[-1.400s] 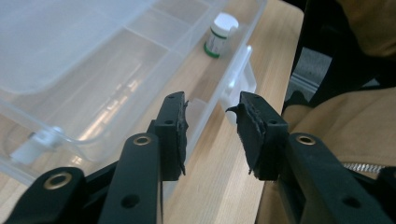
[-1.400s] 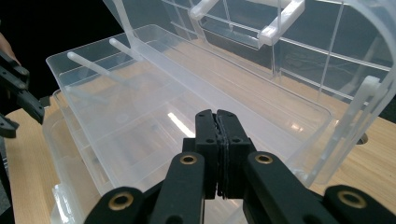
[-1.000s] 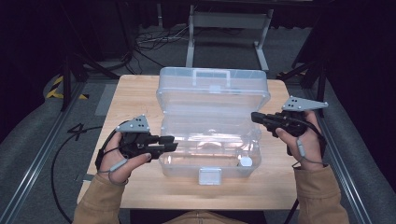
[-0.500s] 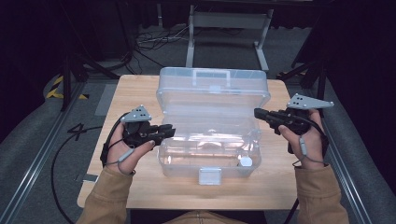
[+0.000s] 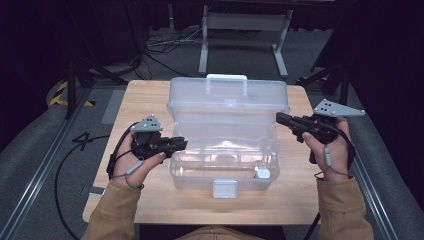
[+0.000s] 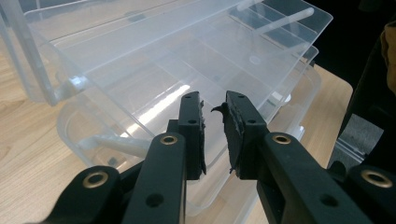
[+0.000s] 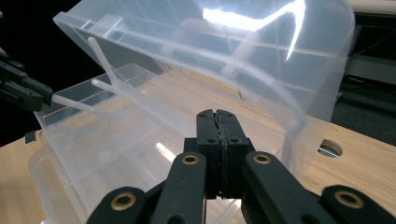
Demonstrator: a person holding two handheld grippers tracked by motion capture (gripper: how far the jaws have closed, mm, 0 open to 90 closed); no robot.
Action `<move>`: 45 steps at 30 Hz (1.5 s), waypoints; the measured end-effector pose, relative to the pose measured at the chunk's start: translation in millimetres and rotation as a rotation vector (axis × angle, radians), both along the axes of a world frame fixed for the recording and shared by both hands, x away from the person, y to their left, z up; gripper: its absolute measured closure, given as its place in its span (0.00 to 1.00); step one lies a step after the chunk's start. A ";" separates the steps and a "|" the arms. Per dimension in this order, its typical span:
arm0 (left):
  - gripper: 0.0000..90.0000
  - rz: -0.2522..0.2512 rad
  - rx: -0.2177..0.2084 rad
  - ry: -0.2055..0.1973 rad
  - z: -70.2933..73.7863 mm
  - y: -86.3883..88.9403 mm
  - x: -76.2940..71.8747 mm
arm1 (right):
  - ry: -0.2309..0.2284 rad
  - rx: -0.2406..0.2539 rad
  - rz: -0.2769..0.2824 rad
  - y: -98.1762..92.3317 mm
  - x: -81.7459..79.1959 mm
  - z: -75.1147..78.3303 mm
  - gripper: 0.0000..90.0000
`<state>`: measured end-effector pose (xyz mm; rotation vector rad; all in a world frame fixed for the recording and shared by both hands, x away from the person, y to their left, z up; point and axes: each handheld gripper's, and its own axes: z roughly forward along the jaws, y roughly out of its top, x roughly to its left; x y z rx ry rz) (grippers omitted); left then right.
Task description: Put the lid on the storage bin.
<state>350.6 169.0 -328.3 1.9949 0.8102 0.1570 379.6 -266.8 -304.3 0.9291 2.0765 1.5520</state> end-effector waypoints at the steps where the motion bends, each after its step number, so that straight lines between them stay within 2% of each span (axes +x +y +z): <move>1: 0.86 0.000 0.006 0.001 -0.2 -0.3 -0.4 | -0.004 0.005 -0.004 -0.9 -0.2 0.4 1.00; 6: 0.85 -0.009 0.004 0.002 0.9 -0.2 -2.2 | 0.006 0.011 -0.001 -3.4 -2.0 1.9 1.00; 16: 0.83 -0.006 -0.015 -0.006 6.8 7.2 -2.9 | 0.037 -0.008 0.018 -3.3 -7.2 2.5 1.00; 21: 0.85 -0.027 -0.034 0.020 11.3 11.2 0.0 | 0.055 -0.017 0.019 -5.5 -11.2 3.0 1.00; 26: 0.92 -0.007 -0.045 0.038 14.1 15.2 2.0 | 0.075 -0.033 0.028 -6.1 -15.3 2.8 1.00; 28: 0.94 0.007 -0.052 0.063 14.9 16.4 2.8 | 0.085 -0.039 0.034 -6.3 -16.7 2.6 1.00; 35: 0.99 0.056 -0.042 0.071 17.7 18.6 3.9 | 0.119 -0.058 0.050 -6.9 -20.7 1.9 1.00; 42: 1.00 0.060 -0.018 0.063 19.9 17.9 4.6 | 0.149 -0.076 0.062 -7.4 -23.6 1.3 1.00; 45: 1.00 0.059 -0.013 0.066 20.2 18.2 4.8 | 0.175 -0.091 0.073 -7.4 -25.9 0.7 1.00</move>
